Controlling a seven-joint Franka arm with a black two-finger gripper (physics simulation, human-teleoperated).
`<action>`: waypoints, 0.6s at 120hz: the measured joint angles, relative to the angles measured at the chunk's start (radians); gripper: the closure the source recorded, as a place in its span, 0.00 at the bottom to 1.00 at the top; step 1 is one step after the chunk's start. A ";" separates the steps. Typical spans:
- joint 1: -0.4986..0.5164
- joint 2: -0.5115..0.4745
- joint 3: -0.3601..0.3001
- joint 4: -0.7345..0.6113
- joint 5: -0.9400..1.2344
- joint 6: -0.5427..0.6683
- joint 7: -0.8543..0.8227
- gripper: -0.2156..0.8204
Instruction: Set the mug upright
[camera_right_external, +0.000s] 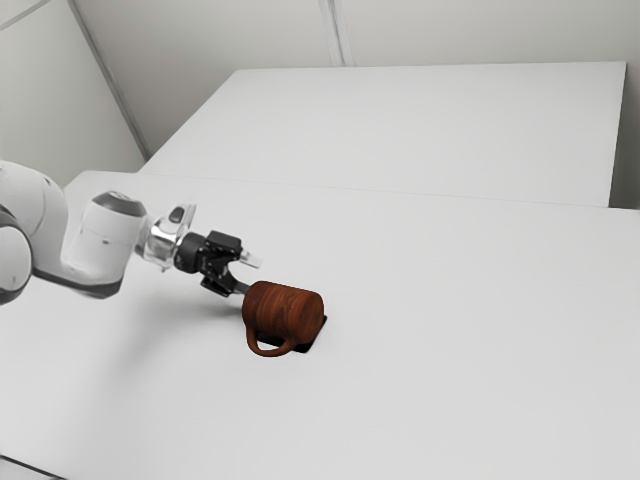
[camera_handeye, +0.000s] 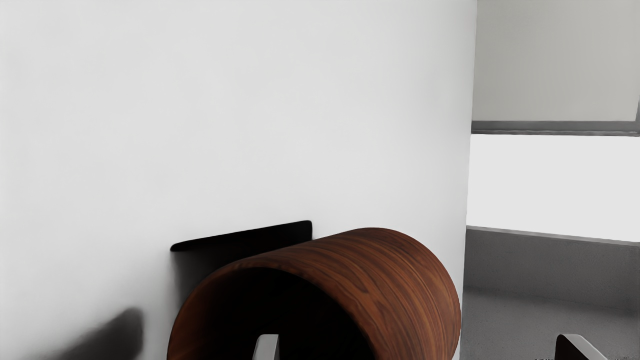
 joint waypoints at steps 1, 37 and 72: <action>0.000 0.002 0.000 -0.001 -0.004 -0.002 0.006 0.21; 0.000 0.016 0.000 -0.021 -0.061 -0.084 0.172 0.55; 0.000 0.013 -0.001 -0.026 -0.070 -0.117 0.272 0.89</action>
